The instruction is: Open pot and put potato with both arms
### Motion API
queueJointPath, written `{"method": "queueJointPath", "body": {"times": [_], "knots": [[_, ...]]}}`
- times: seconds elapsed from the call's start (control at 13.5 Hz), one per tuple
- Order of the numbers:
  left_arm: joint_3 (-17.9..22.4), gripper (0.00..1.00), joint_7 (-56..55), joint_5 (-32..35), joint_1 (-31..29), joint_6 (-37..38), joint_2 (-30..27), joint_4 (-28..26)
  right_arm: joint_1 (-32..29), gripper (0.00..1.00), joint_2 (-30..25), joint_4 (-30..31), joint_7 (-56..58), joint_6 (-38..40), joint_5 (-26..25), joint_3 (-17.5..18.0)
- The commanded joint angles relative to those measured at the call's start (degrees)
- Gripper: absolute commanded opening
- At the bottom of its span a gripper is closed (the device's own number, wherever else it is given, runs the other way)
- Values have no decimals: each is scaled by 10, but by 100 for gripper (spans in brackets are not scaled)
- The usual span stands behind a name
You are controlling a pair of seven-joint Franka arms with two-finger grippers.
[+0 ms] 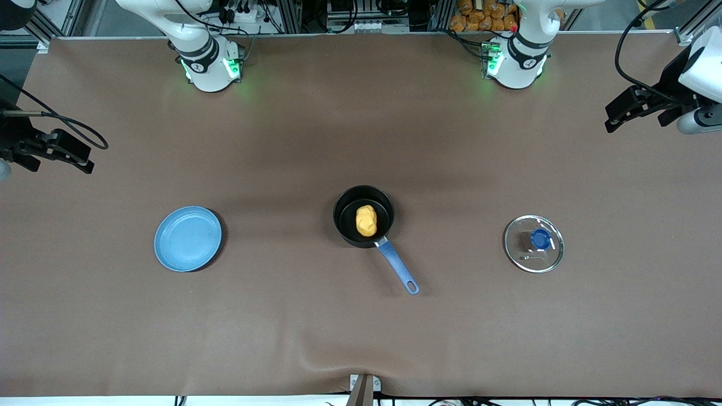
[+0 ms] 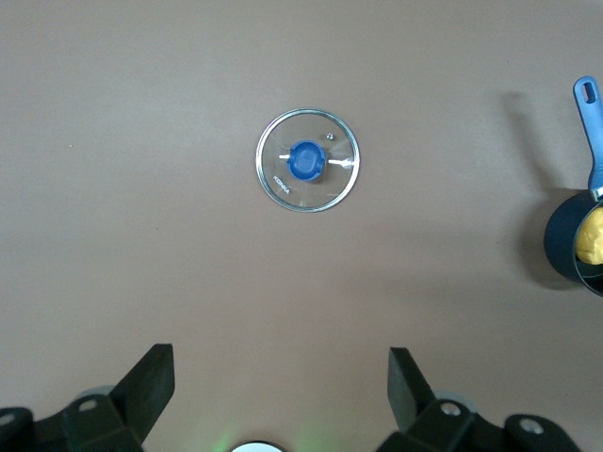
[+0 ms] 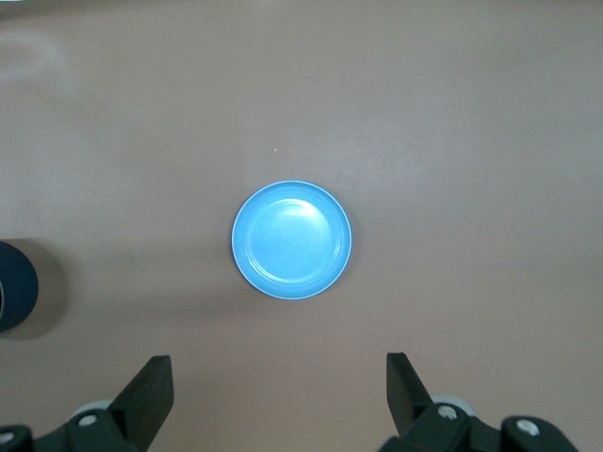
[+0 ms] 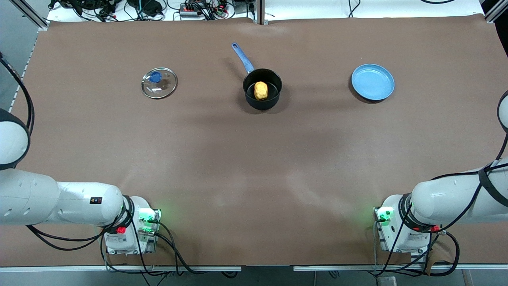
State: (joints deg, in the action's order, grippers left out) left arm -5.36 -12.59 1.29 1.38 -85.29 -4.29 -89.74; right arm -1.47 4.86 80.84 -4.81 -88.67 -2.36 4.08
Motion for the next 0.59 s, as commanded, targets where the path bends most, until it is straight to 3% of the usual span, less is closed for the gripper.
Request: {"method": "queueJointPath", "body": {"times": [0.0, 0.52], "knots": [[-4, 100, 11, -16, -6, 0, 6, 11, 4, 100, -11, 14, 0, -9, -16, 0], [-4, 100, 55, -31, -6, -7, 8, 5, 7, 100, -9, 11, 1, -17, -22, 0]]}}
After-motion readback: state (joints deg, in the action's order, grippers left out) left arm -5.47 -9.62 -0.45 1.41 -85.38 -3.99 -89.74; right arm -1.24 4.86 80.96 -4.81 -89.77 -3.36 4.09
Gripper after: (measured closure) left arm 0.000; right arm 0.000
